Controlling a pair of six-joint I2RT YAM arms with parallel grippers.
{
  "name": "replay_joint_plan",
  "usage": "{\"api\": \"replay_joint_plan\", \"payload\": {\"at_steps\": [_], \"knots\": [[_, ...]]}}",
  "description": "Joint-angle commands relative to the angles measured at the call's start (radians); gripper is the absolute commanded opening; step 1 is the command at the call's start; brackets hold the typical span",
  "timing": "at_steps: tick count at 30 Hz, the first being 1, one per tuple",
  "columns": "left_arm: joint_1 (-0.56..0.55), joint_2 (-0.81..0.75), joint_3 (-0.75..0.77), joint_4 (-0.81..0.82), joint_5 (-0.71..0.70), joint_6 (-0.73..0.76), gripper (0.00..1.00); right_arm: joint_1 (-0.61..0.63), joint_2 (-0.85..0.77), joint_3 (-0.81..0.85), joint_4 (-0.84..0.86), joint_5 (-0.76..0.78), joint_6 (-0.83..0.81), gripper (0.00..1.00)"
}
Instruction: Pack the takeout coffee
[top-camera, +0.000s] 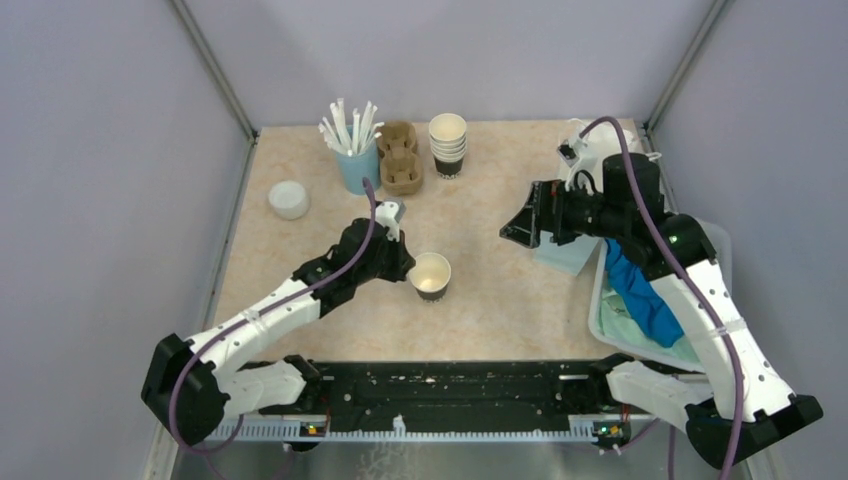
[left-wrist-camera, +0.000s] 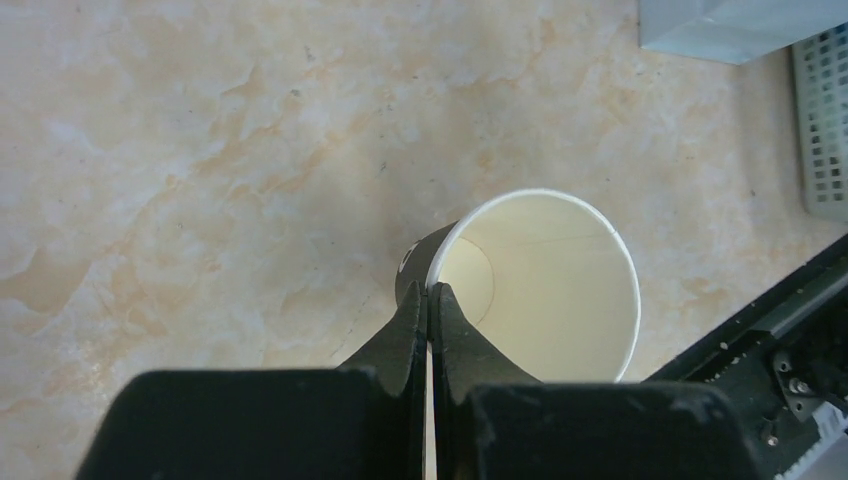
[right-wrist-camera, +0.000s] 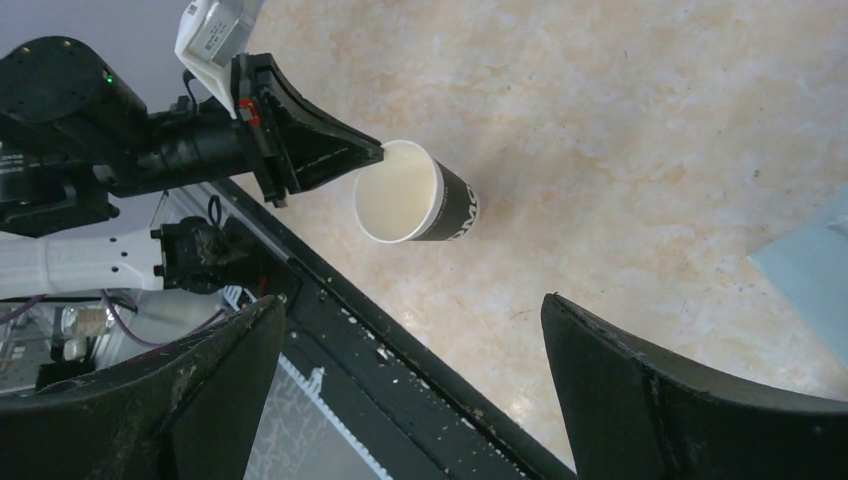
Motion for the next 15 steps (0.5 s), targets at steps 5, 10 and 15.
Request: {"api": "replay_joint_plan", "payload": {"at_steps": [5, 10, 15], "knots": [[-0.043, -0.013, -0.087, 0.193, -0.113, -0.006, 0.0, 0.018, -0.044, -0.027, 0.021, -0.02, 0.021, 0.99], [-0.045, -0.036, -0.081, 0.135, -0.128, -0.027, 0.28, 0.017, -0.055, -0.034, 0.026, -0.013, 0.029, 0.99], [-0.043, -0.036, 0.038, -0.089, -0.222, -0.104, 0.72, 0.017, -0.054, -0.028, 0.031, -0.018, 0.028, 0.99]]}}
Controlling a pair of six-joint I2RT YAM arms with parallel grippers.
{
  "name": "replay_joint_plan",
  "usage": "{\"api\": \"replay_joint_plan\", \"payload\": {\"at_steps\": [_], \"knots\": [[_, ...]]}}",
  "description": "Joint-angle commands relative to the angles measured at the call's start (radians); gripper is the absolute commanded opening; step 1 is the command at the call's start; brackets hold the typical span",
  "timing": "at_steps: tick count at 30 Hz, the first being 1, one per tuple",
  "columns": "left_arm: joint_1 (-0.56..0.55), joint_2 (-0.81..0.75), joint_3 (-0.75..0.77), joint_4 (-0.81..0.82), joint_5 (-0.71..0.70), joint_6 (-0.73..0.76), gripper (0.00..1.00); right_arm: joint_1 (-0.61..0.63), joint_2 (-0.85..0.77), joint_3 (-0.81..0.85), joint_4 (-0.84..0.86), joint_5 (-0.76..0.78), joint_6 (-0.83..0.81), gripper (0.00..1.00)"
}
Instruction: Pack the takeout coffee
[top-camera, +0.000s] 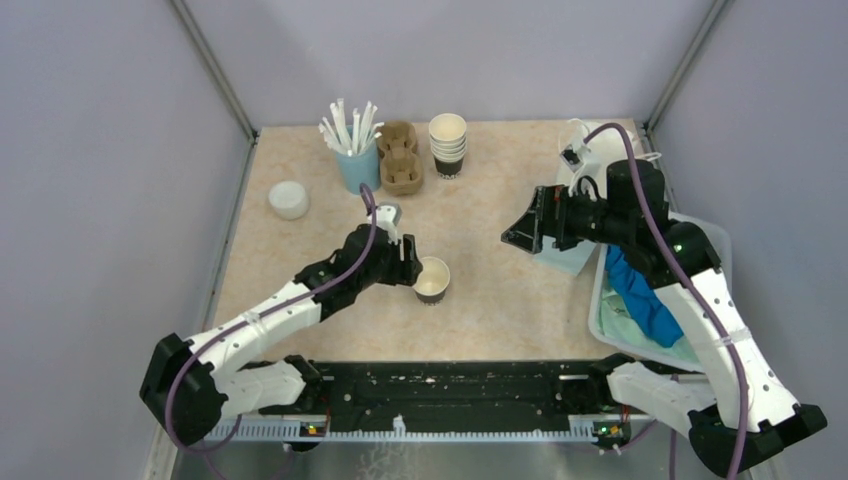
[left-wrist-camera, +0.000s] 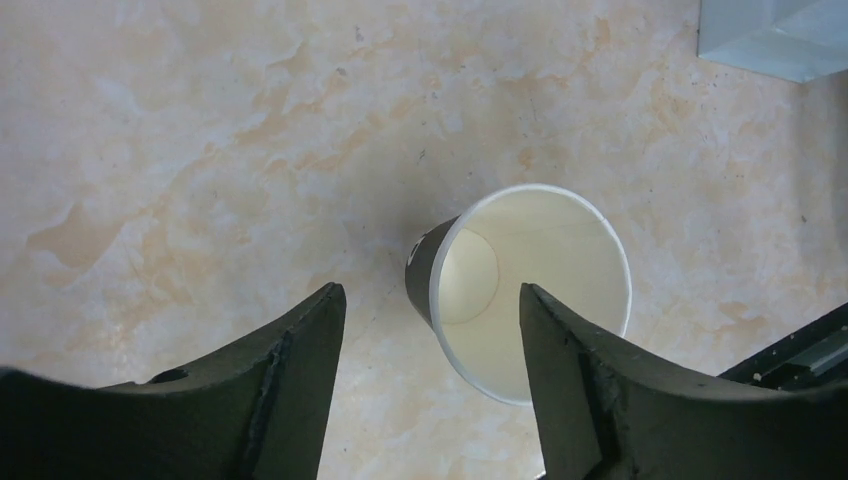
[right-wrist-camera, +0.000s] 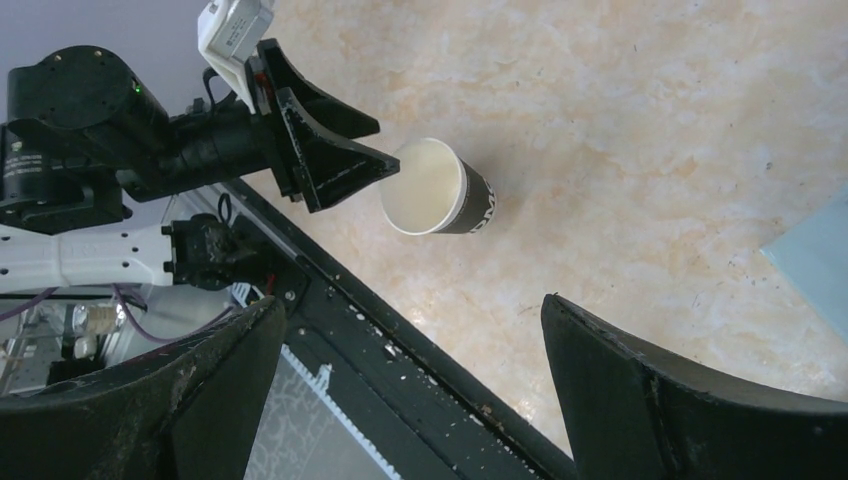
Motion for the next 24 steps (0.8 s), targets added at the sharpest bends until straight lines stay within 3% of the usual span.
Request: {"api": "replay_joint_plan", "payload": {"at_steps": [1, 3, 6, 10, 16, 18, 24], "knots": [[0.003, -0.032, 0.159, -0.188, -0.142, -0.104, 0.78, 0.009, -0.011, 0.011, 0.032, -0.011, 0.004, 0.99], [0.05, -0.03, 0.239, -0.308, -0.182, -0.148, 0.87, 0.009, -0.009, 0.016, 0.032, -0.01, 0.003, 0.99], [0.215, -0.01, 0.337, -0.46, -0.187, -0.214, 0.94, 0.01, -0.006, 0.009, 0.037, -0.016, 0.004, 0.99], [0.499, 0.015, 0.391, -0.461, -0.095, -0.195, 0.95, 0.01, -0.007, -0.018, 0.05, -0.029, 0.005, 0.99], [0.789, 0.302, 0.571, -0.473, 0.007, -0.196, 0.78, 0.031, 0.002, -0.037, 0.056, -0.016, -0.012, 0.99], [0.829, 0.42, 0.671, -0.544, -0.032, -0.202, 0.7, 0.042, 0.001, -0.04, 0.052, -0.003, -0.023, 0.99], [0.858, 0.73, 1.002, -0.742, -0.136, -0.216, 0.69, 0.045, -0.005, -0.066, 0.054, 0.024, -0.039, 0.99]]}}
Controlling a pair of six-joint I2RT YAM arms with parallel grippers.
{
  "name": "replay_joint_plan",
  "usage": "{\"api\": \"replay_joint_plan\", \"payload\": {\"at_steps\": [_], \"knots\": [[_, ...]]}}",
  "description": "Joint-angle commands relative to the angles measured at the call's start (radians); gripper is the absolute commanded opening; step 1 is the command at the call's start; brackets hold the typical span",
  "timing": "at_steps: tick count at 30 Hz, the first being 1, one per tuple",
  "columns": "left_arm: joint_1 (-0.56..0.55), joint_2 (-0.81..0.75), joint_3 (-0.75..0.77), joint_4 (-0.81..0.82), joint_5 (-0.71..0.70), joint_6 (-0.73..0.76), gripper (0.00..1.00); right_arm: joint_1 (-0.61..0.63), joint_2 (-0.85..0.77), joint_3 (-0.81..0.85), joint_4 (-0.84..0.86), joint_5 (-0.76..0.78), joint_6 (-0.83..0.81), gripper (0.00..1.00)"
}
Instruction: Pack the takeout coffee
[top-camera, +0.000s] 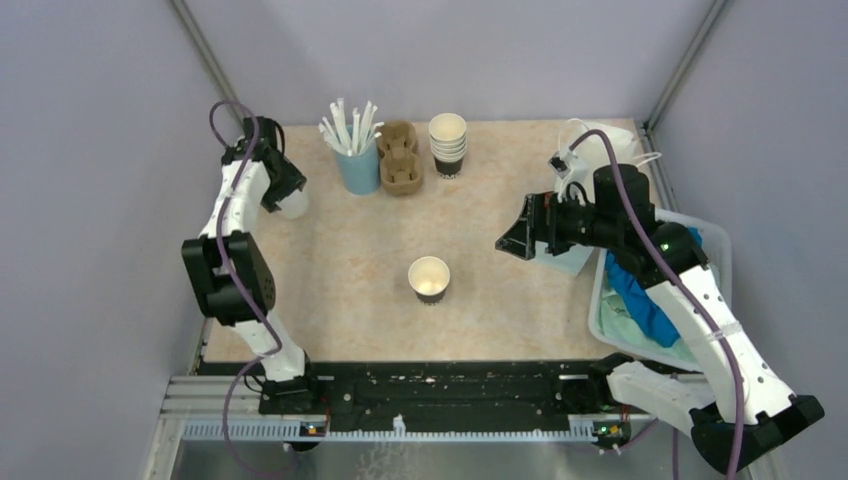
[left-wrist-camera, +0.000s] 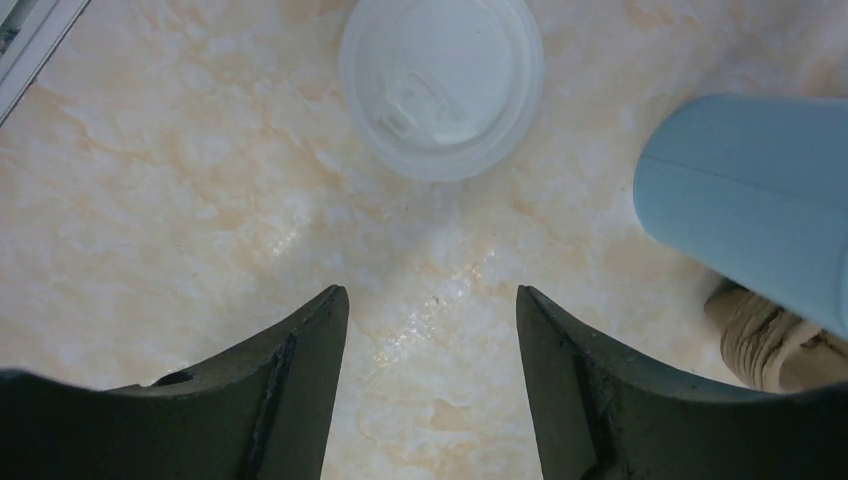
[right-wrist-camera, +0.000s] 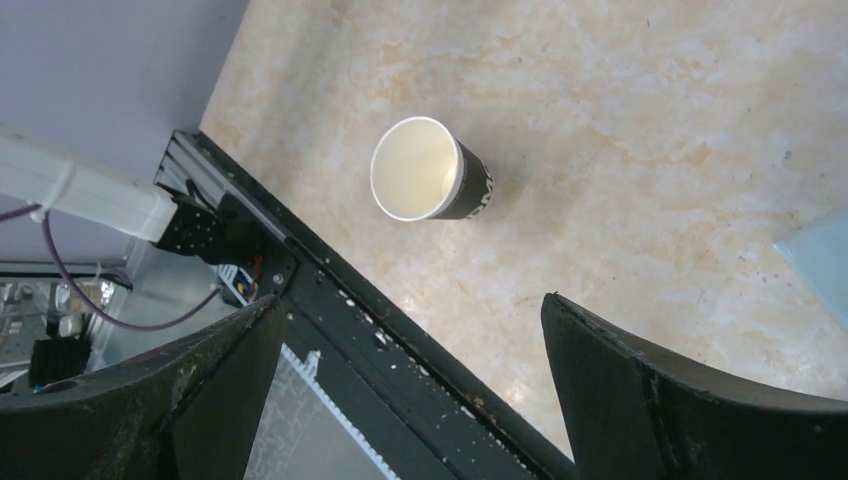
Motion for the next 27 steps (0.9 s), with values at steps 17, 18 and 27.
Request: {"api": "replay_joint_plan", "payload": {"at_steps": [17, 18, 27], "knots": [[0.002, 0.299, 0.303, 0.014, 0.144, 0.301, 0.48, 0.011, 0.0, -0.033, 0.03, 0.049, -0.044, 0.99], [-0.001, 0.314, 0.311, 0.013, 0.152, 0.326, 0.48, 0.011, 0.001, -0.034, 0.032, 0.049, -0.043, 0.99], [-0.016, 0.403, 0.366, 0.01, 0.158, 0.408, 0.37, 0.011, 0.018, -0.033, 0.05, 0.031, -0.035, 0.99]]}}
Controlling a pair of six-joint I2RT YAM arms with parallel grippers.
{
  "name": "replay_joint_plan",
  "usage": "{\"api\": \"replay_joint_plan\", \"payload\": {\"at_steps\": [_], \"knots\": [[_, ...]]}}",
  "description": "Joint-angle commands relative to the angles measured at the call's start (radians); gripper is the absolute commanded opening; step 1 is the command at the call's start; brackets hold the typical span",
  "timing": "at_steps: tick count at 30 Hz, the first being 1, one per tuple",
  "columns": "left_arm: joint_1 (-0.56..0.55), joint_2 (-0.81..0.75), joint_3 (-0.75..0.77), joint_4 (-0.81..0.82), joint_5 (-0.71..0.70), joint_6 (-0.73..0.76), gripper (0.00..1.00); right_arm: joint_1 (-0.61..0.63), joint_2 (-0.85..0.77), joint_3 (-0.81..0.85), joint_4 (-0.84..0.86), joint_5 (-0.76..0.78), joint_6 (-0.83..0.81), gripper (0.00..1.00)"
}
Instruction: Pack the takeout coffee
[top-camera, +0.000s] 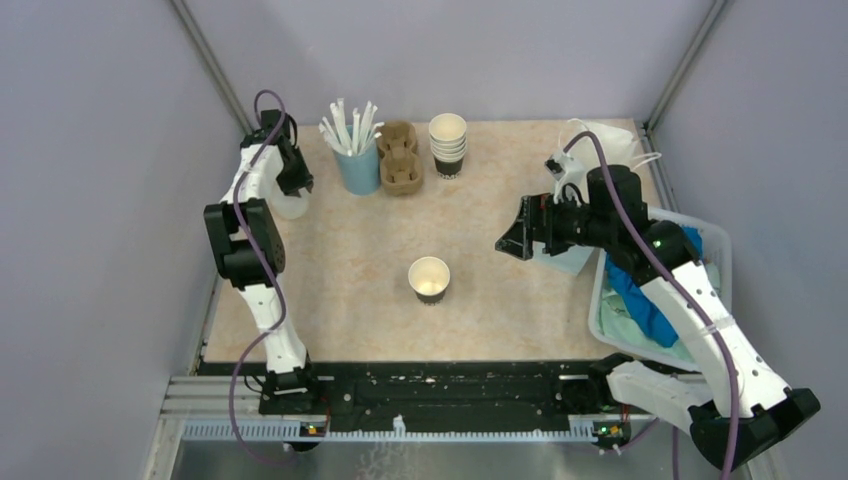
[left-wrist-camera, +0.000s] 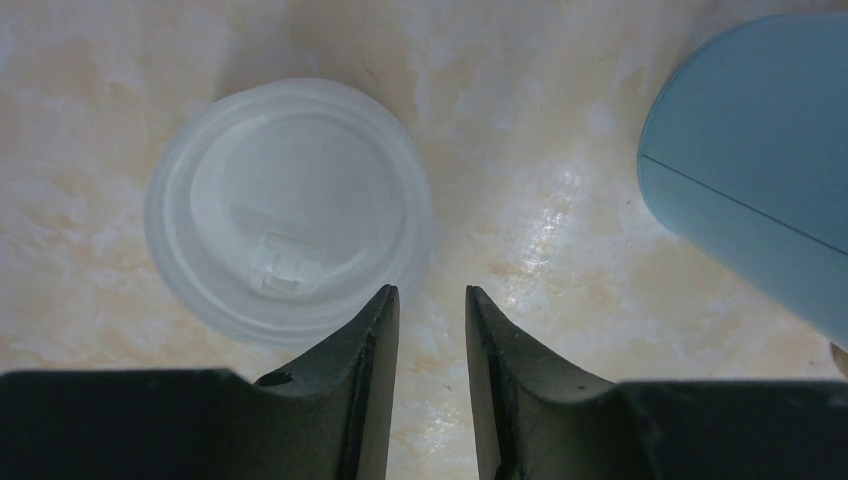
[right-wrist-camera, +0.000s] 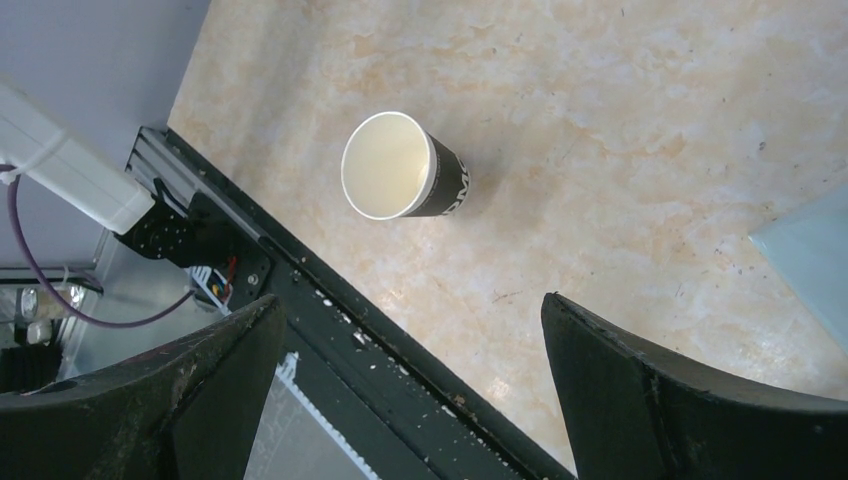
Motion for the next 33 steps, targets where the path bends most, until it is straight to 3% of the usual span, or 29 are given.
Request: {"api": "replay_joint_plan", "payload": {"at_steps": [1, 12, 28, 33], "knots": [[-0.013, 0.046, 0.056, 0.035, 0.024, 0.074, 0.37, 0.011, 0.002, -0.001, 0.042, -0.008, -0.004, 0.99], [-0.054, 0.1, 0.151, -0.013, -0.131, 0.112, 0.34, 0.011, 0.004, -0.004, 0.042, -0.007, -0.004, 0.99], [-0.059, 0.154, 0.191, -0.056, -0.153, 0.127, 0.29, 0.011, 0.014, 0.0, 0.052, -0.02, -0.001, 0.99], [-0.061, 0.151, 0.191, -0.057, -0.18, 0.124, 0.24, 0.011, 0.016, -0.002, 0.053, -0.02, -0.001, 0.99]]}}
